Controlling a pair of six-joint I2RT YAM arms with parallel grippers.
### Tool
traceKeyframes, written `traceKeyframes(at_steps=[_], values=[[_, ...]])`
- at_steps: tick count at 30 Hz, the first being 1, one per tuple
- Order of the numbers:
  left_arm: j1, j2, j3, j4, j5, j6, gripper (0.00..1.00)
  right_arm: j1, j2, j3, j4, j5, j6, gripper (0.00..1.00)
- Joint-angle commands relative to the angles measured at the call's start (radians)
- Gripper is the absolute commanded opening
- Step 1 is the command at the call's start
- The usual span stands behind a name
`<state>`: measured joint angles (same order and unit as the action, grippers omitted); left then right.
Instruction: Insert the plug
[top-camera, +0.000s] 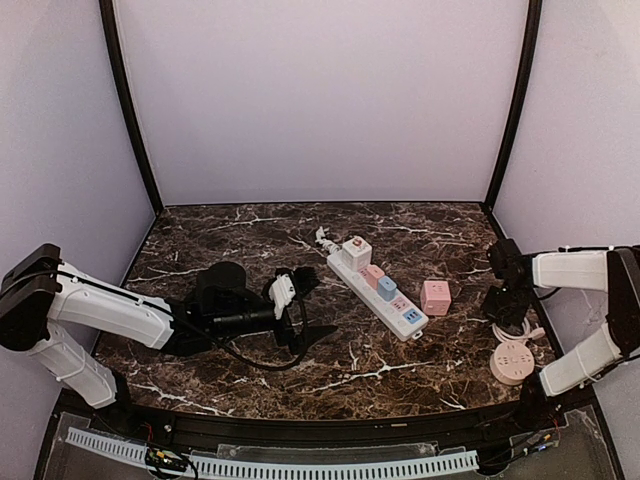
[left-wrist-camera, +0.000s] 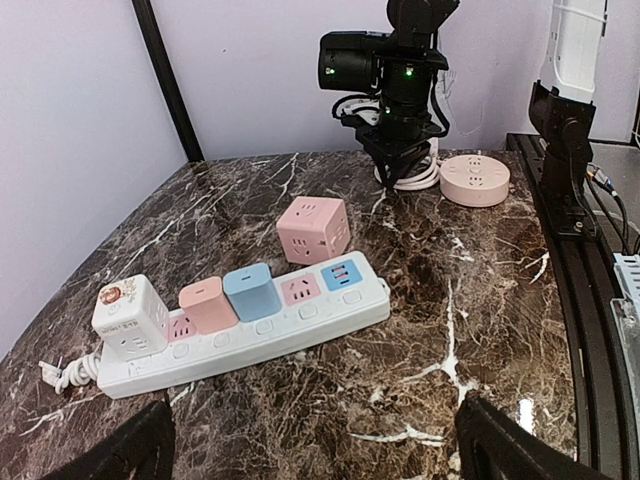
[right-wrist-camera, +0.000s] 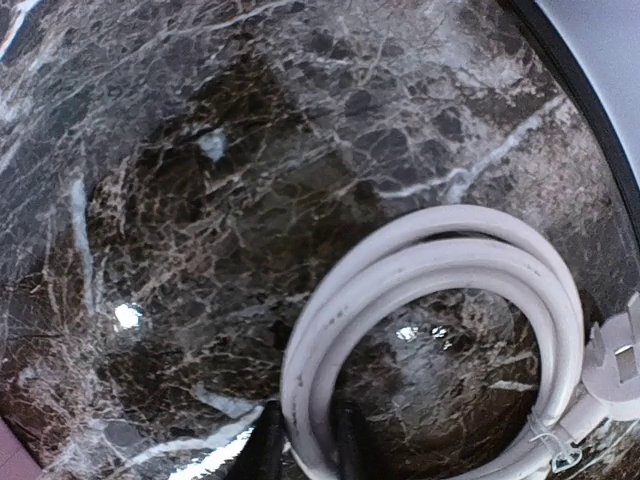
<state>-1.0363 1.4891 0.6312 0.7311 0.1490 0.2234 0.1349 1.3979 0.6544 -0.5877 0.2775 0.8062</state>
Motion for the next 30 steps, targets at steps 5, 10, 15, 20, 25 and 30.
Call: traceKeyframes(at_steps=[5, 10, 15, 20, 25, 30], values=[[0.001, -0.018, -0.008, -0.013, 0.014, -0.007, 0.98, 0.013, 0.002, -0.061, 0.057, -0.124, -0.051, 0.0], [0.001, -0.024, -0.011, -0.014, 0.014, -0.006, 0.98, 0.124, -0.04, -0.09, 0.026, -0.159, 0.007, 0.0], [0.0, -0.036, -0.017, -0.013, 0.011, -0.004, 0.98, 0.294, -0.04, -0.073, 0.02, -0.199, 0.098, 0.0], [0.001, -0.05, -0.026, -0.016, 0.002, 0.0, 0.98, 0.454, 0.025, -0.004, 0.031, -0.206, 0.187, 0.0], [0.0, -0.062, -0.033, -0.018, -0.013, 0.011, 0.98, 0.612, 0.167, 0.118, 0.055, -0.206, 0.214, 0.0], [0.001, -0.073, -0.041, -0.019, -0.024, 0.017, 0.98, 0.713, 0.352, 0.292, 0.06, -0.186, 0.175, 0.0]])
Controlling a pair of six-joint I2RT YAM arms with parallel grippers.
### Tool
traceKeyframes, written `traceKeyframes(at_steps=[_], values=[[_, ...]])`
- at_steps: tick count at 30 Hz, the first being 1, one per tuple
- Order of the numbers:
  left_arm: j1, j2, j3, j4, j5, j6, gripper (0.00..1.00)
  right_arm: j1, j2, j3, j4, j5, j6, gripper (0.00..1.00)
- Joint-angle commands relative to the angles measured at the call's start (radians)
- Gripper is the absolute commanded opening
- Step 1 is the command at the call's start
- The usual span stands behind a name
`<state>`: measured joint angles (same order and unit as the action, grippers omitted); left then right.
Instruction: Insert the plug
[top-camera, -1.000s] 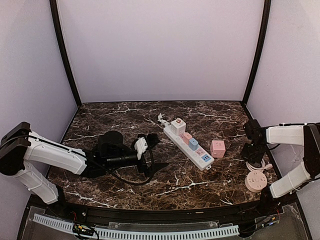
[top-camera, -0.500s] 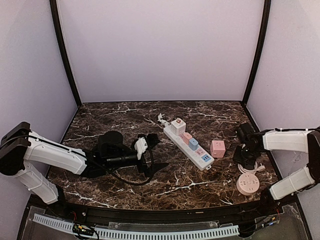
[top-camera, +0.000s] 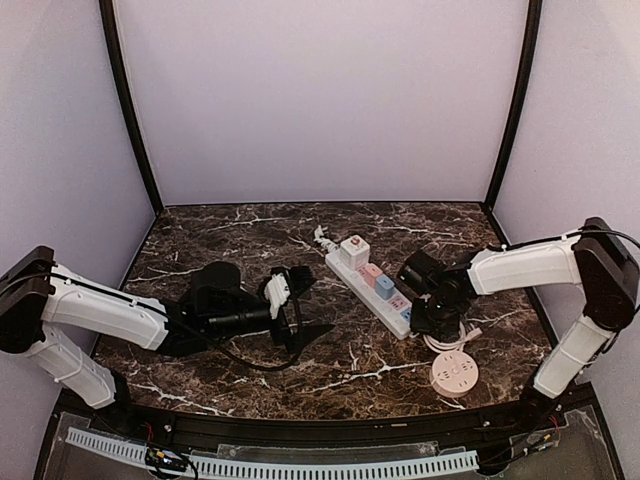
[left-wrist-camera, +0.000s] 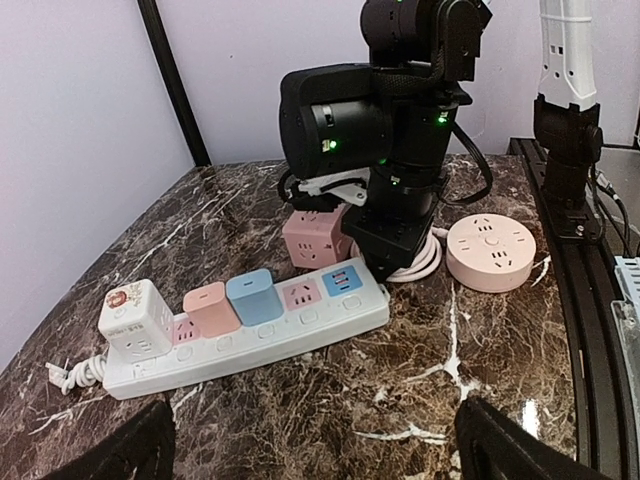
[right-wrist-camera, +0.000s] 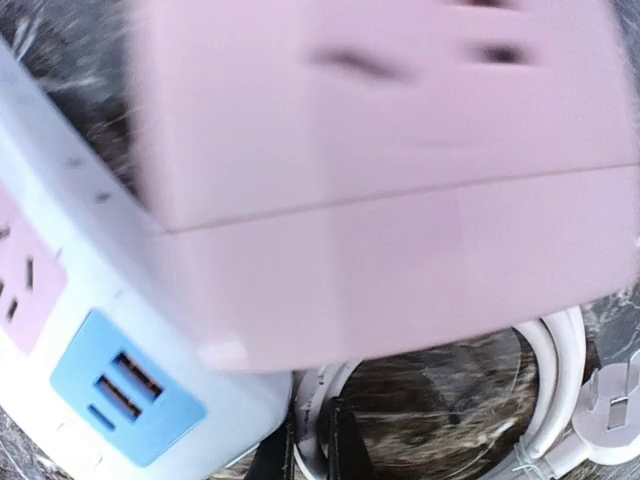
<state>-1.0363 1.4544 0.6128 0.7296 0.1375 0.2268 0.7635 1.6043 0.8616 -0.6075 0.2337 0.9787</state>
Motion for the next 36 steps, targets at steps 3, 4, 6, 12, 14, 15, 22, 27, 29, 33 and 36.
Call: traceKeyframes(at_steps=[3, 4, 6, 12, 14, 15, 22, 27, 29, 33, 36], values=[[0.0, -0.049, -0.028, -0.019, -0.023, 0.016, 0.98, 0.126, 0.248, 0.189, 0.093, -0.142, -0.046, 0.0], [0.0, -0.053, -0.03, -0.02, -0.029, 0.02, 0.98, 0.142, 0.279, 0.221, 0.1, -0.148, -0.066, 0.0], [0.001, -0.058, -0.035, -0.02, -0.037, 0.024, 0.98, 0.173, 0.34, 0.294, 0.1, -0.159, -0.099, 0.0], [0.002, -0.074, -0.043, -0.025, -0.056, 0.031, 0.98, 0.236, 0.499, 0.522, 0.089, -0.173, -0.176, 0.0], [0.002, -0.083, -0.046, -0.032, -0.064, 0.034, 0.98, 0.244, 0.528, 0.572, 0.088, -0.175, -0.188, 0.0], [0.002, -0.087, -0.048, -0.036, -0.069, 0.034, 0.98, 0.248, 0.538, 0.594, 0.087, -0.18, -0.193, 0.0], [0.004, -0.112, -0.059, -0.044, -0.084, 0.04, 0.98, 0.256, 0.548, 0.693, 0.108, -0.225, -0.224, 0.0], [0.003, -0.114, -0.058, -0.05, -0.089, 0.04, 0.98, 0.25, 0.549, 0.762, 0.137, -0.264, -0.241, 0.0], [0.003, -0.115, -0.058, -0.053, -0.09, 0.042, 0.98, 0.24, 0.558, 0.783, 0.137, -0.261, -0.24, 0.0], [0.004, -0.118, -0.058, -0.057, -0.094, 0.045, 0.98, 0.211, 0.557, 0.77, 0.134, -0.249, -0.227, 0.0], [0.004, -0.119, -0.059, -0.06, -0.097, 0.046, 0.98, 0.193, 0.543, 0.735, 0.131, -0.244, -0.241, 0.0]])
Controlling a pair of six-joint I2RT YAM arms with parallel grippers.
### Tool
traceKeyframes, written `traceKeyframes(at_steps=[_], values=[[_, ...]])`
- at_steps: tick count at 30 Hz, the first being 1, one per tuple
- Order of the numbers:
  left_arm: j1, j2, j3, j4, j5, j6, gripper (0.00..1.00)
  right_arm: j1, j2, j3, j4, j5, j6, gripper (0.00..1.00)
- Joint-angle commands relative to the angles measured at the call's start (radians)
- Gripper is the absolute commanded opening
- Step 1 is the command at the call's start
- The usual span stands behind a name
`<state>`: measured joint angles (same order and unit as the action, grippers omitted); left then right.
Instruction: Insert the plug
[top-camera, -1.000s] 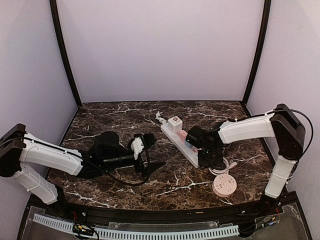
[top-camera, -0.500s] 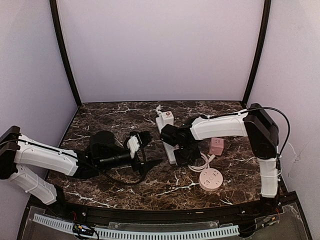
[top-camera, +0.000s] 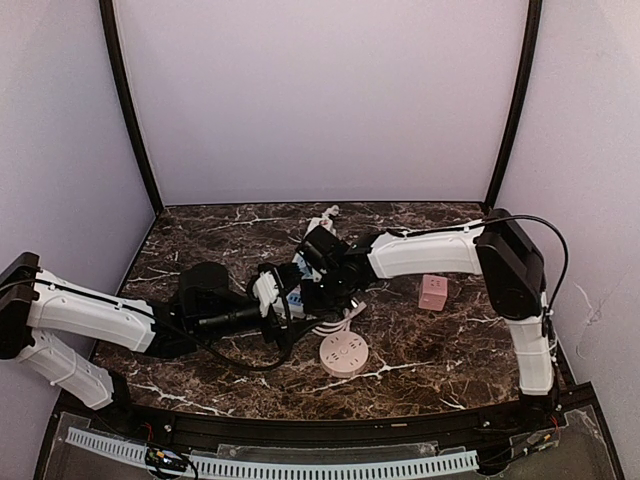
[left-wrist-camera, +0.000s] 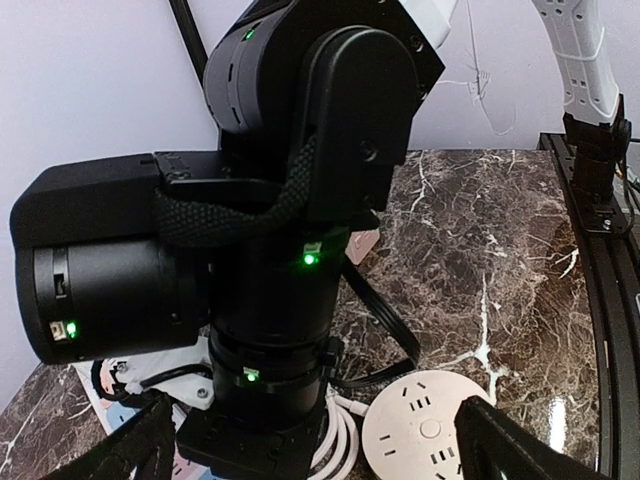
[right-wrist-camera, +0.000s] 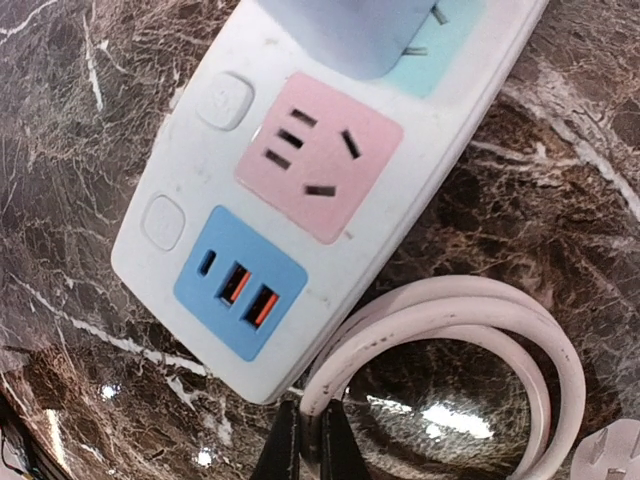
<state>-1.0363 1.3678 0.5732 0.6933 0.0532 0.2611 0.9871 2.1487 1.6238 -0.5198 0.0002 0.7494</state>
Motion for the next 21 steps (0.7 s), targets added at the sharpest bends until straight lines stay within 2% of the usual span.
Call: traceKeyframes(at_steps=[1, 4, 5, 11, 18, 21], values=[[0.004, -0.033, -0.019, -0.024, -0.014, 0.013, 0.98, -0.033, -0.01, -0.04, 0.042, -0.006, -0.02, 0.03], [0.004, -0.034, -0.019, -0.023, -0.011, 0.011, 0.98, -0.045, -0.052, -0.079, 0.04, 0.03, -0.027, 0.3], [0.004, -0.033, -0.019, -0.023, -0.01, 0.011, 0.98, -0.051, -0.067, -0.091, 0.038, 0.045, -0.021, 0.36], [0.004, -0.03, -0.016, -0.032, -0.006, 0.01, 0.98, -0.081, -0.151, -0.139, 0.027, 0.097, -0.03, 0.49], [0.005, -0.026, -0.016, -0.032, -0.02, 0.019, 0.99, -0.084, -0.324, -0.22, 0.017, 0.199, -0.14, 0.89], [0.007, -0.023, -0.016, -0.036, -0.018, 0.021, 0.99, -0.095, -0.406, -0.275, -0.01, 0.288, -0.136, 0.97]])
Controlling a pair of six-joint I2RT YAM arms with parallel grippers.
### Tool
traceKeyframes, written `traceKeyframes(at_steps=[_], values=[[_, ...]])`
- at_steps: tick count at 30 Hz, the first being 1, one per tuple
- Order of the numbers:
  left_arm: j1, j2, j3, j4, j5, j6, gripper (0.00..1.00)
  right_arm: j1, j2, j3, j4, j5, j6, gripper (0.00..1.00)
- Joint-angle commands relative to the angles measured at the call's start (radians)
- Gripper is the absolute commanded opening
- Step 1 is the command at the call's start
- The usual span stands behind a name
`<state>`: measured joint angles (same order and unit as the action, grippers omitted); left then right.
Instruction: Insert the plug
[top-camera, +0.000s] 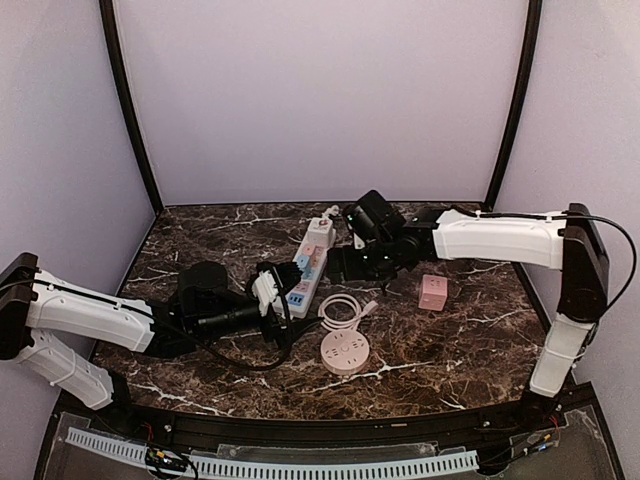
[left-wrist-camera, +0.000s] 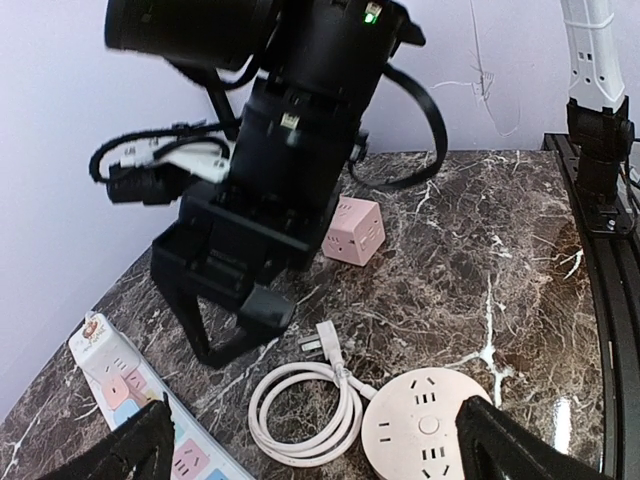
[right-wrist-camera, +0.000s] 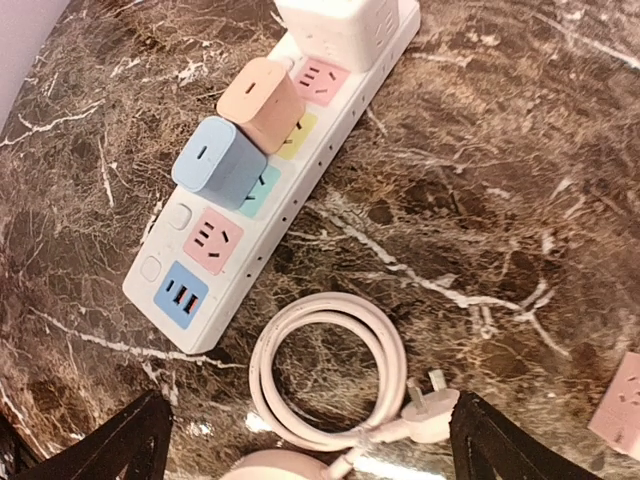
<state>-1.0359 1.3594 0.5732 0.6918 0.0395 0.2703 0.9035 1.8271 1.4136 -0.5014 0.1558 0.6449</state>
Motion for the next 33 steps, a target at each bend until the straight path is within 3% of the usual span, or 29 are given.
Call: traceKeyframes(at_steps=[1, 13, 25, 33], values=[[0.007, -0.013, -0.016, -0.035, -0.001, 0.015, 0.99, -0.017, -0.108, -0.084, -0.044, 0.156, -0.02, 0.98], [0.013, 0.017, -0.013, -0.025, 0.062, 0.02, 0.99, -0.078, -0.333, -0.316, -0.23, 0.263, 0.229, 0.99], [0.012, 0.058, 0.019, -0.052, 0.096, 0.026, 0.99, -0.191, -0.327, -0.382, -0.221, 0.267, 0.289, 0.99], [0.013, 0.062, 0.016, -0.056, 0.116, 0.044, 0.99, -0.252, -0.283, -0.432, -0.082, 0.304, 0.301, 0.99]])
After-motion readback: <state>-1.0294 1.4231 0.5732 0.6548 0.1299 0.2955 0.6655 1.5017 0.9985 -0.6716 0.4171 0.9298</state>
